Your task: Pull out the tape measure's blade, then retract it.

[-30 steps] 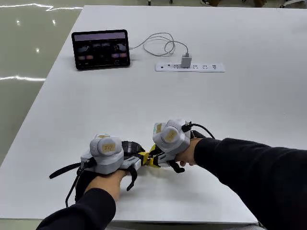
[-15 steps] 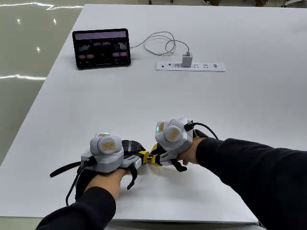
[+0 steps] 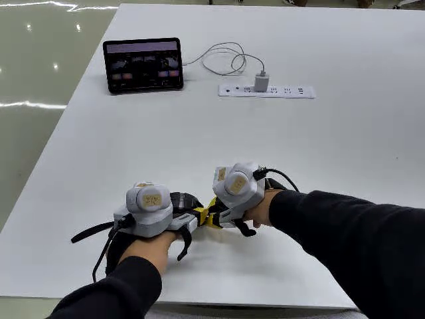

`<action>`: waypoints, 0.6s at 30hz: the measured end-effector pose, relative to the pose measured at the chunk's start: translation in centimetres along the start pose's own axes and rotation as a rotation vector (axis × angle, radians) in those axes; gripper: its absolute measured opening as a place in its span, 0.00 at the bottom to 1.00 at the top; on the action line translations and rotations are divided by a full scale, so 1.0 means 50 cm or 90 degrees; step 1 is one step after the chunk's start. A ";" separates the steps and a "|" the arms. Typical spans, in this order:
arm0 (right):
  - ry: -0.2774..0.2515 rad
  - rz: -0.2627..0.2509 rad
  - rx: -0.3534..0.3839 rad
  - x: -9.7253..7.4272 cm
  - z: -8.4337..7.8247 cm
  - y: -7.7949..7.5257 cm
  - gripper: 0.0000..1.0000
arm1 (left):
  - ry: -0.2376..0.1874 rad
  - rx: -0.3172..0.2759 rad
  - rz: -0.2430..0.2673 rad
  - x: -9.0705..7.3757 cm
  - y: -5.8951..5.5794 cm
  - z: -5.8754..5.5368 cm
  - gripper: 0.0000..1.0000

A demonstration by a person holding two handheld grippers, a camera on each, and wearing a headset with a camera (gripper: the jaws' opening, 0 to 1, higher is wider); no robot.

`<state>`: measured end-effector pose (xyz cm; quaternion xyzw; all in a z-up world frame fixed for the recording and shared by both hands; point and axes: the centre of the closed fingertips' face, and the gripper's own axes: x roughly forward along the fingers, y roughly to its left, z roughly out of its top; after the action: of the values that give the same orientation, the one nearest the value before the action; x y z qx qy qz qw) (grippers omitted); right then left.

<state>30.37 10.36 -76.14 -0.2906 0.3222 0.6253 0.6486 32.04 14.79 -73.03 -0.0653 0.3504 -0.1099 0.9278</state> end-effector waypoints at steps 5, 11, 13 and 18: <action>0.000 -0.002 0.004 0.000 -0.001 0.000 0.11 | 0.000 0.000 0.000 0.001 0.000 0.000 0.59; -0.004 -0.005 0.010 0.000 -0.001 -0.001 0.11 | -0.002 0.000 -0.001 -0.001 -0.001 0.001 0.59; -0.003 -0.005 0.010 -0.001 0.000 0.000 0.11 | -0.003 0.000 -0.001 -0.001 -0.001 0.000 0.59; 0.004 -0.006 0.012 0.000 0.000 0.000 0.11 | -0.004 0.001 -0.001 -0.001 -0.001 0.001 0.60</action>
<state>30.39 10.38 -76.14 -0.2880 0.3291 0.6183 0.6531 32.03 14.77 -72.96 -0.0655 0.3475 -0.1108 0.9288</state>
